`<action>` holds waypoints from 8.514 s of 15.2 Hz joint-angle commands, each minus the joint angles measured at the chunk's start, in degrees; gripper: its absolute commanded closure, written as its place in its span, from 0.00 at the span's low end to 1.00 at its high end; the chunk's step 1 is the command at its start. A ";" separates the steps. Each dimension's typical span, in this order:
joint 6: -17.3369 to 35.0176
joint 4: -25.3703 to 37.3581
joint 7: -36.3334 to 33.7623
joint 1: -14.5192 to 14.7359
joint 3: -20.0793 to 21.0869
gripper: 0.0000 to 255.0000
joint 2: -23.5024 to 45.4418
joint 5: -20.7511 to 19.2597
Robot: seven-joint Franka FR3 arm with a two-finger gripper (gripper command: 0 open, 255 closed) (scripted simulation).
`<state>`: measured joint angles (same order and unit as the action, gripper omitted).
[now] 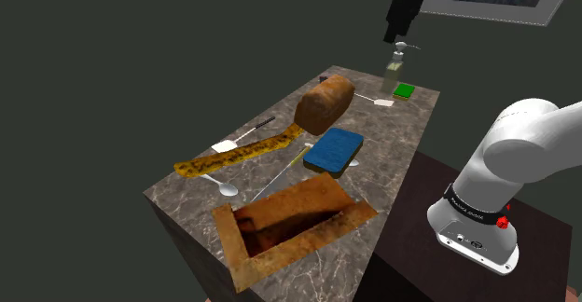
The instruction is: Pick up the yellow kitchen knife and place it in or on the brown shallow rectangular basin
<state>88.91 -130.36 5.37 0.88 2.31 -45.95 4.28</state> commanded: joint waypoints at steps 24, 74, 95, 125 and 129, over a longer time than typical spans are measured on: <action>31.42 -15.33 -67.26 -11.40 39.42 0.00 13.57 23.98; 49.90 -3.01 -119.49 -31.87 64.99 1.00 49.97 -3.09; 31.78 5.07 -106.76 -29.38 58.86 1.00 32.12 15.40; 40.03 -6.82 -114.76 -18.62 68.42 1.00 21.93 29.78; 40.03 -6.82 -114.76 -18.62 68.42 1.00 21.93 29.78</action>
<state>128.94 -137.18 -109.39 -17.74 70.72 -24.02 34.06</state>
